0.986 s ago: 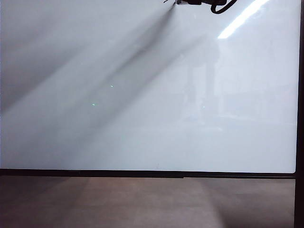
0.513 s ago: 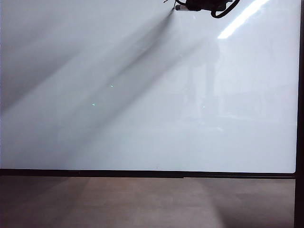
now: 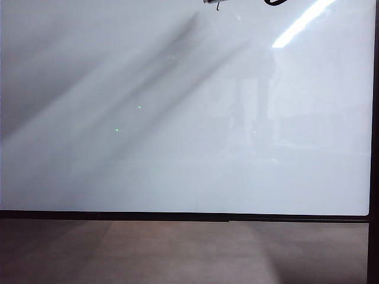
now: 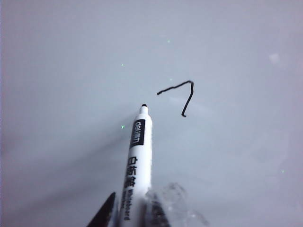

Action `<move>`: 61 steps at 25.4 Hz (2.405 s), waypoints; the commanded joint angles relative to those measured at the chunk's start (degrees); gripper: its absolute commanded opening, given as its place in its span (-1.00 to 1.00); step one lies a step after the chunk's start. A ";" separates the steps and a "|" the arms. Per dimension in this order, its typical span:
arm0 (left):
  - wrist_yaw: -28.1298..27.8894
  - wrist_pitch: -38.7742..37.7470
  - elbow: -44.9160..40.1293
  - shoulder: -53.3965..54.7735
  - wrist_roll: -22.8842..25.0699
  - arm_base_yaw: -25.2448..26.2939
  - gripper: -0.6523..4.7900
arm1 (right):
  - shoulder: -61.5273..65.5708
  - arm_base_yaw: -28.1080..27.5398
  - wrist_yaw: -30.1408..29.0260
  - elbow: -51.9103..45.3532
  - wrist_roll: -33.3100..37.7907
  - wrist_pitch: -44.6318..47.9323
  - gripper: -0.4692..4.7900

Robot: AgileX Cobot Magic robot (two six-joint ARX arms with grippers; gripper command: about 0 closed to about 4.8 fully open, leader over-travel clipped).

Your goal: Reach to the right to find the marker pen, pick it up, and write the number 3 on the whiteboard.

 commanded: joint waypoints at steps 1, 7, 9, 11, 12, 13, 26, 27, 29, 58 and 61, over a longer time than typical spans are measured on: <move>0.09 0.33 0.20 -0.22 -0.20 0.09 -0.78 | 0.42 -0.70 0.09 0.22 0.09 1.49 -0.67; 0.13 0.33 0.20 -0.22 -0.20 0.09 -0.78 | 2.51 -1.16 -0.13 0.22 0.11 4.81 -0.67; 0.13 0.31 0.20 -0.22 -0.20 0.09 -0.78 | 3.06 -1.16 -0.13 0.24 0.11 5.73 -0.67; 0.13 0.31 0.20 -0.22 -0.20 0.09 -0.78 | 3.52 -1.16 -0.09 0.24 0.11 6.12 -0.67; 0.13 0.31 0.20 -0.22 -0.20 0.09 -0.78 | 3.67 -1.18 -0.11 0.24 0.11 6.29 -0.67; 0.13 0.31 0.20 -0.22 -0.20 0.09 -0.78 | 3.80 -1.18 -0.11 0.24 0.11 6.47 -0.68; 0.26 0.31 0.20 -0.22 -0.20 0.09 -0.78 | 5.86 -1.18 1.86 0.24 0.11 9.55 -0.68; 0.26 0.28 0.20 -0.22 -0.20 0.09 -0.78 | 5.86 -1.18 2.19 0.24 0.11 9.53 -0.68; 0.24 0.31 0.20 -0.22 -0.17 0.09 -0.78 | 5.86 -1.18 3.19 0.24 0.11 9.42 -0.68; 0.11 0.31 0.20 -0.22 -0.17 0.09 -0.78 | 3.61 -1.11 8.35 0.22 0.11 5.57 -0.69; 0.11 0.31 0.20 -0.22 -0.17 0.09 -0.78 | 3.63 -1.11 8.31 0.22 0.11 5.27 -0.71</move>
